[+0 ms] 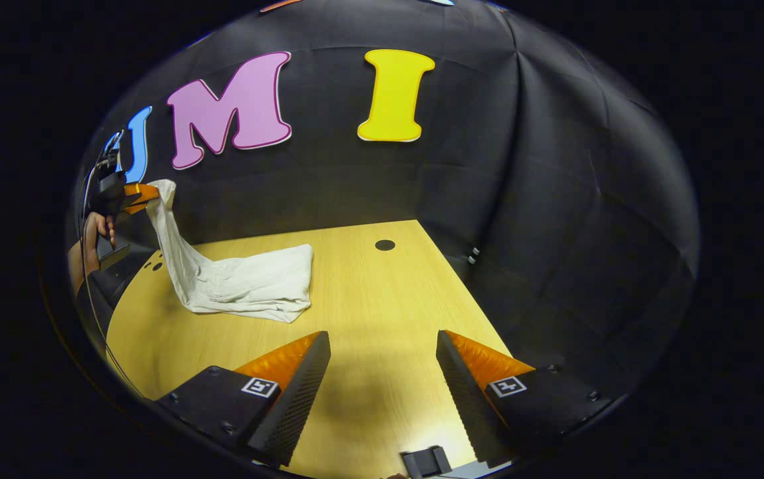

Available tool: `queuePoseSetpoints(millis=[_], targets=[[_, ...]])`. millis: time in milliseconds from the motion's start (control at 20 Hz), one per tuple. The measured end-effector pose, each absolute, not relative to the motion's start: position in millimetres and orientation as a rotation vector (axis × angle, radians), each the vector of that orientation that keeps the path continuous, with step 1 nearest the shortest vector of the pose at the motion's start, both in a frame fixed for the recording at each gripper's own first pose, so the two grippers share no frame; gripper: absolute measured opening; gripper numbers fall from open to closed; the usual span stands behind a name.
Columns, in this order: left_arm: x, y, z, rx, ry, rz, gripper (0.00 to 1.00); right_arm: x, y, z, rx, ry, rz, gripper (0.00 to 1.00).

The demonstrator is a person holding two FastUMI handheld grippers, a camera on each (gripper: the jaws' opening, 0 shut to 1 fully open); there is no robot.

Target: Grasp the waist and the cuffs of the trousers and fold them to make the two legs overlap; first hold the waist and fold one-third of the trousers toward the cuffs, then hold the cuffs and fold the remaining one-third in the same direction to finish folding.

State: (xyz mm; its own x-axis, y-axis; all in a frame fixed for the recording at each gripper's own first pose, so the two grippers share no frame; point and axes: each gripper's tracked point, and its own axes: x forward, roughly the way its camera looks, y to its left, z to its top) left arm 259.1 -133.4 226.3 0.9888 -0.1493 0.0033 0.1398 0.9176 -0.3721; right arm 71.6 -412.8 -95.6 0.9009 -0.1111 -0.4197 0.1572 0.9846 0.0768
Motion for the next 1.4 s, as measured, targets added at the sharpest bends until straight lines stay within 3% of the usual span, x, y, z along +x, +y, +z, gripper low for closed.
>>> queuePoseSetpoints(millis=[500,1050,1100,1250,1300,1350,1400], targets=[[262,-311,183,-0.397,0.133,-0.329,0.05,69,-450,-104,0.120,0.431,-0.125,0.98],[250,-389,103,-0.239,0.307,-0.435,0.05,55,-459,-126,0.147,0.474,-0.124,0.98],[245,-392,100,-0.207,0.313,-0.451,0.16,54,-459,-126,0.149,0.475,-0.123,0.98],[241,-398,86,-0.090,0.328,-0.451,0.72,56,-459,-122,0.139,0.470,-0.127,0.98],[238,-393,84,-0.052,0.324,-0.427,0.87,56,-459,-124,0.138,0.470,-0.126,0.98],[234,-387,86,-0.022,0.316,-0.410,0.96,56,-459,-124,0.140,0.469,-0.124,0.98],[229,-382,88,-0.004,0.302,-0.400,0.96,56,-458,-123,0.142,0.467,-0.120,0.98]])
